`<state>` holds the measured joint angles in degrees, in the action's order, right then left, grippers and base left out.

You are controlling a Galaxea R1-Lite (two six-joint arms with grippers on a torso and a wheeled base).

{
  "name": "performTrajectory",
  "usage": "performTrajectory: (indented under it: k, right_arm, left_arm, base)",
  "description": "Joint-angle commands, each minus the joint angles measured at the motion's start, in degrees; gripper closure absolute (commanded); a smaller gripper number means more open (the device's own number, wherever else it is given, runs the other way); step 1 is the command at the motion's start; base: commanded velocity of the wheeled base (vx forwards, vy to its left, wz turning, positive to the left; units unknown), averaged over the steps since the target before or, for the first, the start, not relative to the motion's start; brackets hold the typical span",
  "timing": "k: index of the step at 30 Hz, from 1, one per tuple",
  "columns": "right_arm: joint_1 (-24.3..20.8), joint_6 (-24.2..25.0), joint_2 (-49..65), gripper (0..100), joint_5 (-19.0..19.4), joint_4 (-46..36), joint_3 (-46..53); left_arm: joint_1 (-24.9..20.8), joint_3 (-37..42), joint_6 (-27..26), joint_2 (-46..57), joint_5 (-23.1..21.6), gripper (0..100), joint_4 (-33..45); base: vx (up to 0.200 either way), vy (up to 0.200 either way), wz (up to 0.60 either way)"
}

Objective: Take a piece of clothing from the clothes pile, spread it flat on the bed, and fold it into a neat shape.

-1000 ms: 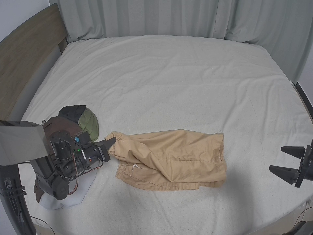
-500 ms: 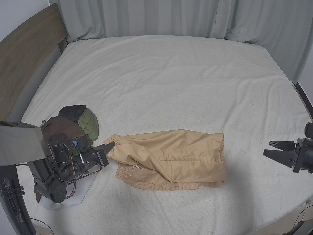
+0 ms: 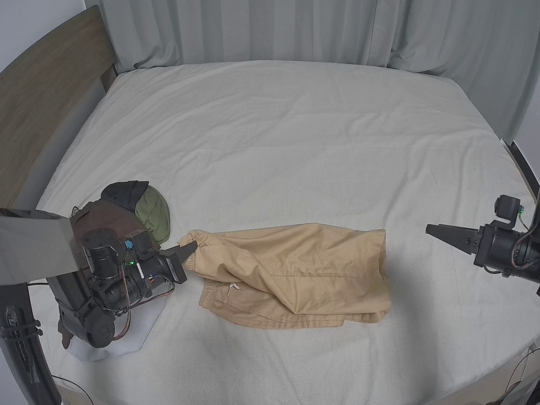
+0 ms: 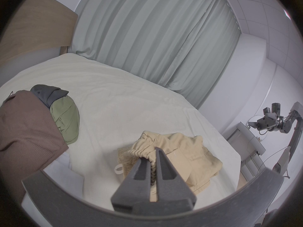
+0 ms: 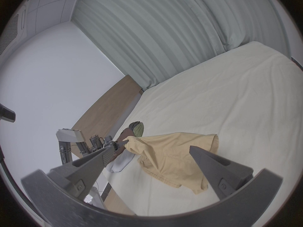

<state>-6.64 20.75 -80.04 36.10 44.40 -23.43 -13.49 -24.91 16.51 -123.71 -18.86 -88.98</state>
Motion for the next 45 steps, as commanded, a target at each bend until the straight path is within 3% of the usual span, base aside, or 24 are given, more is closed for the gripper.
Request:
performTrajectory:
  k: [1,8,12,17,21,31,45]
  right_arm:
    - [-0.8,1.3,-10.6,0,-0.1,6.0,1.8]
    - [-1.9,7.1,-17.4,0,-0.5,15.9,2.1]
    - [-1.9,7.2,-20.7,0,-0.9,18.6,2.0]
    - [-2.7,7.3,-26.0,0,-4.8,22.8,1.5]
    - [-2.8,7.3,-29.4,0,-5.5,27.1,1.5]
    - [-2.7,7.6,-34.2,0,-5.8,28.3,0.1]
    - [-3.6,7.6,-43.2,0,-10.0,29.9,-2.3]
  left_arm:
    - [0.0,-0.2,-0.1,-0.8,0.0,100,-0.1]
    - [0.6,-0.3,0.0,-0.9,0.0,100,-0.1]
    - [0.6,-0.6,0.1,-1.0,0.1,100,0.0]
    - [1.3,-1.7,0.0,-2.6,0.2,100,-0.1]
    - [1.3,-2.2,0.1,-3.0,0.3,100,-0.1]
    - [1.7,-3.0,0.1,-3.0,0.3,100,0.0]
    - [1.6,-2.9,0.1,-2.9,0.3,100,-0.1]
  base:
    - [0.000,0.000,0.00]
    - [0.000,0.000,0.00]
    - [0.000,0.000,0.00]
    - [0.000,0.000,0.00]
    - [0.000,0.000,0.00]
    - [0.000,0.000,0.00]
    - [0.000,0.000,0.00]
